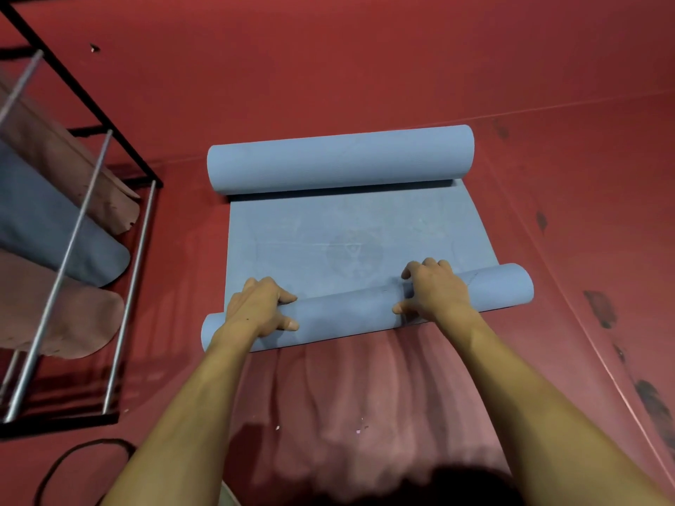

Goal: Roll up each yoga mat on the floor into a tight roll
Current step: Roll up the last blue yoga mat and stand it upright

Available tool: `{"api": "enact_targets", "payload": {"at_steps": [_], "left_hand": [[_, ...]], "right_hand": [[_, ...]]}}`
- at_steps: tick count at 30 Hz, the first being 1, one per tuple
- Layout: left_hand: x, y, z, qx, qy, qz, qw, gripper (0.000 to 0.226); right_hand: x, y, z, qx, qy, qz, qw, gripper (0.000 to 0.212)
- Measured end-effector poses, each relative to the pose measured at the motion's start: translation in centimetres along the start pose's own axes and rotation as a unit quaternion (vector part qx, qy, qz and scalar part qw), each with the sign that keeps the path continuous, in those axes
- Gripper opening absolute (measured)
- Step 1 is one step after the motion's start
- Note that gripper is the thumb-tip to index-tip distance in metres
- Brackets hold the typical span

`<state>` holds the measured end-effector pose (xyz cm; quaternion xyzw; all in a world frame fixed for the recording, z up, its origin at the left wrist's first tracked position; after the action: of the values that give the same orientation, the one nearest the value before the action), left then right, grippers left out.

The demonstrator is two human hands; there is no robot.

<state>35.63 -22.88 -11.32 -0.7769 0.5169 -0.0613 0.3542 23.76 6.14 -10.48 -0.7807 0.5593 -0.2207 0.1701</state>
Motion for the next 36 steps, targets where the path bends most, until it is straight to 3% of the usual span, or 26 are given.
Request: {"api": "enact_targets", "payload": {"at_steps": [6, 17, 22, 29, 33, 36], "left_hand": [[-0.5, -0.7, 0.0, -0.061, -0.045, -0.003, 0.997, 0.047], [-2.1, -0.3, -0.5, -0.138, 0.036, 0.006, 0.990, 0.029], [-2.5, 0.1, -0.3, -0.157, 0.038, -0.011, 0.987, 0.028], [-3.5, -0.4, -0.5, -0.165, 0.099, 0.006, 0.981, 0.025], [-4.1, -0.5, 0.8, -0.170, 0.131, 0.020, 0.976, 0.068], [-4.0, -0.1, 2.0, -0.171, 0.148, 0.037, 0.973, 0.077]], "right_hand": [[0.2, -0.8, -0.2, -0.016, -0.003, -0.023, 1.000, 0.058], [0.5, 0.3, 0.1, -0.034, -0.047, -0.025, 0.998, 0.055], [0.8, 0.6, 0.1, 0.018, -0.076, -0.043, 0.996, 0.089], [0.5, 0.7, 0.5, -0.055, -0.120, -0.075, 0.988, 0.079], [0.5, 0.7, 0.7, -0.078, -0.119, -0.088, 0.986, 0.072], [0.4, 0.6, 1.5, -0.085, -0.120, -0.078, 0.986, 0.065]]}}
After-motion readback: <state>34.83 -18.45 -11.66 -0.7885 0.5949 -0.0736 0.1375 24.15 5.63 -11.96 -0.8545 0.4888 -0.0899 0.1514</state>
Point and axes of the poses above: each hand's wrist, its own y-axis towards the middle knuckle, its own z-axis out of the palm, x = y × z, the point moved 3 cm from there along y, towards the middle knuckle, and after that the axes turned 8 degrees about x, right-handed, at the moved point
